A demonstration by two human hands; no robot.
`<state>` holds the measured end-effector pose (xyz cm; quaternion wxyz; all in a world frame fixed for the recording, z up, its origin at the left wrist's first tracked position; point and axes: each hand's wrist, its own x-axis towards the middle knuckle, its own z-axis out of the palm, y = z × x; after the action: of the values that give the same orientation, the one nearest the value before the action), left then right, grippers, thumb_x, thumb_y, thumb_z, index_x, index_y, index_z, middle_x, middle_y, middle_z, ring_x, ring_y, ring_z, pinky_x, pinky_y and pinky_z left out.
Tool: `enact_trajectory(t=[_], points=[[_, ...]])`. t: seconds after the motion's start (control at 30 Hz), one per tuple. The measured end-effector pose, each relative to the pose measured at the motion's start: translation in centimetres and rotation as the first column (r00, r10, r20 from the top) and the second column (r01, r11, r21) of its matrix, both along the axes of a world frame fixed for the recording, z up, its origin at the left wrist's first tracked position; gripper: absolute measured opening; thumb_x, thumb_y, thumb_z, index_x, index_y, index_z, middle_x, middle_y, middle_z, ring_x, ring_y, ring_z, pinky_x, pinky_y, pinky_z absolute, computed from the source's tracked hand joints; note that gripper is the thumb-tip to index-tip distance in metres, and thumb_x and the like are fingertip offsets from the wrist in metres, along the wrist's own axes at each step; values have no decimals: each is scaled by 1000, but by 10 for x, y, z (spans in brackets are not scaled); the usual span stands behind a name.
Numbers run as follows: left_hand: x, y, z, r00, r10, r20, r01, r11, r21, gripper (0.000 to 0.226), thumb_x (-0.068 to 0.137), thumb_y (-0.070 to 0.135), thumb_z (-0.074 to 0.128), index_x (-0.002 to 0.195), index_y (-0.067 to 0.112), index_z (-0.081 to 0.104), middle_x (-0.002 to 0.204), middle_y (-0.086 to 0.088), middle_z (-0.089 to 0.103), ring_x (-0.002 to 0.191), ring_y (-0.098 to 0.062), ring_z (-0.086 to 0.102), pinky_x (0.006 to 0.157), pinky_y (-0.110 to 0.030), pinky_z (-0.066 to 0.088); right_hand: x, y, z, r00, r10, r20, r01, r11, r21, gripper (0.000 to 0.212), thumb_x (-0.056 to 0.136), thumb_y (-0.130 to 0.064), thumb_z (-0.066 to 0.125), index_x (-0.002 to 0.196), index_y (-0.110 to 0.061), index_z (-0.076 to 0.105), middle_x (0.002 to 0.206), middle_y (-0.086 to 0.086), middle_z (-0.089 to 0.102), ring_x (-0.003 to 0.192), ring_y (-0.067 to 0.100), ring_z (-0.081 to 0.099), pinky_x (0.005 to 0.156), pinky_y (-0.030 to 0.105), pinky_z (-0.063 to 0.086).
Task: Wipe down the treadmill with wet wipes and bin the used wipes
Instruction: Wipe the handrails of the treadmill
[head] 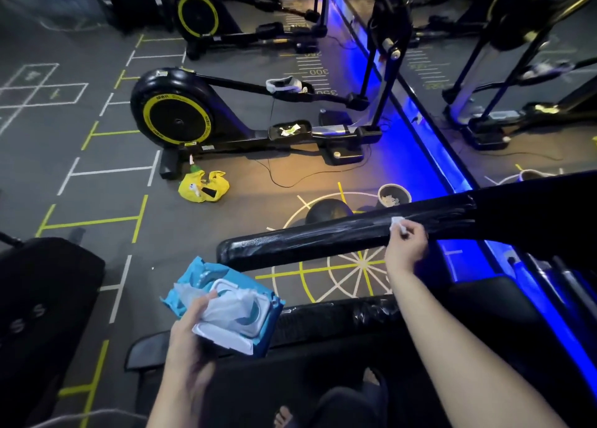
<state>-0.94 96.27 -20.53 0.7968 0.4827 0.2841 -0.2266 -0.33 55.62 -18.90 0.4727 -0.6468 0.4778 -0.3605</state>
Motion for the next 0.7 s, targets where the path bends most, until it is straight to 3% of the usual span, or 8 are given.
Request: enact_trajectory(t=[0.1,0.2,0.3,0.4,0.5,0.57,0.63,0.7], points=[[-12,-8,21,999,1,39,0,1000,-27,85,60,45,98,131,9,70,134,-23,69,124,-46,66,110,-66,46,11,26,-1,992,90,-90,-99,990,-96,10,86,0,66,92,-4,72,103,11,63,88,28,62,76,24,42],[-19,-18,38,998,6,57,-2,998,-63,78,43,39,102,111,9,78,121,-25,67,113,-43,62,114,-63,39,16,81,-5,922,354,-155,-379,907,-185,7,88,-4,68,88,-9,74,98,7,66,83,19,60,69,17,34],[-18,-26,46,999,-20,51,23,998,-61,69,52,35,98,112,7,78,118,-25,66,110,-42,60,108,-58,43,21,126,-7,772,604,-195,-632,760,-148,7,87,-9,72,87,-14,76,93,0,67,81,7,59,69,10,39],[-14,-36,50,999,28,15,-27,997,-78,62,61,34,90,116,8,75,119,-22,67,110,-40,62,101,-53,45,12,145,-12,662,728,-181,-745,666,-47,6,86,-10,74,88,-15,78,91,-3,68,76,-1,58,71,4,39],[-13,-54,61,998,8,55,-4,997,-74,35,83,28,75,112,10,71,105,-14,72,92,-29,71,80,-36,59,-20,134,-27,732,660,-169,-656,750,86,5,86,-19,74,90,-22,75,92,-11,68,81,2,62,70,11,46],[-12,-70,68,998,-45,45,48,996,-77,16,96,24,62,104,13,70,91,-9,73,75,-22,73,63,-30,59,-50,111,-42,807,579,-117,-535,800,271,12,86,-15,77,97,-17,72,89,-7,69,81,9,65,67,12,49],[-13,-89,76,997,-69,28,71,995,-73,16,98,25,59,100,14,70,91,-9,73,71,-21,73,62,-30,59,-84,84,-62,888,451,-91,-362,807,467,18,85,-2,77,100,-5,68,84,6,71,73,19,66,67,18,53],[-14,-108,80,995,-92,29,94,994,-64,16,95,27,61,100,14,70,96,-11,72,72,-21,74,62,-31,60,-119,60,-83,923,350,-161,-201,793,575,19,83,0,78,99,2,68,81,16,74,65,20,68,68,30,58]])
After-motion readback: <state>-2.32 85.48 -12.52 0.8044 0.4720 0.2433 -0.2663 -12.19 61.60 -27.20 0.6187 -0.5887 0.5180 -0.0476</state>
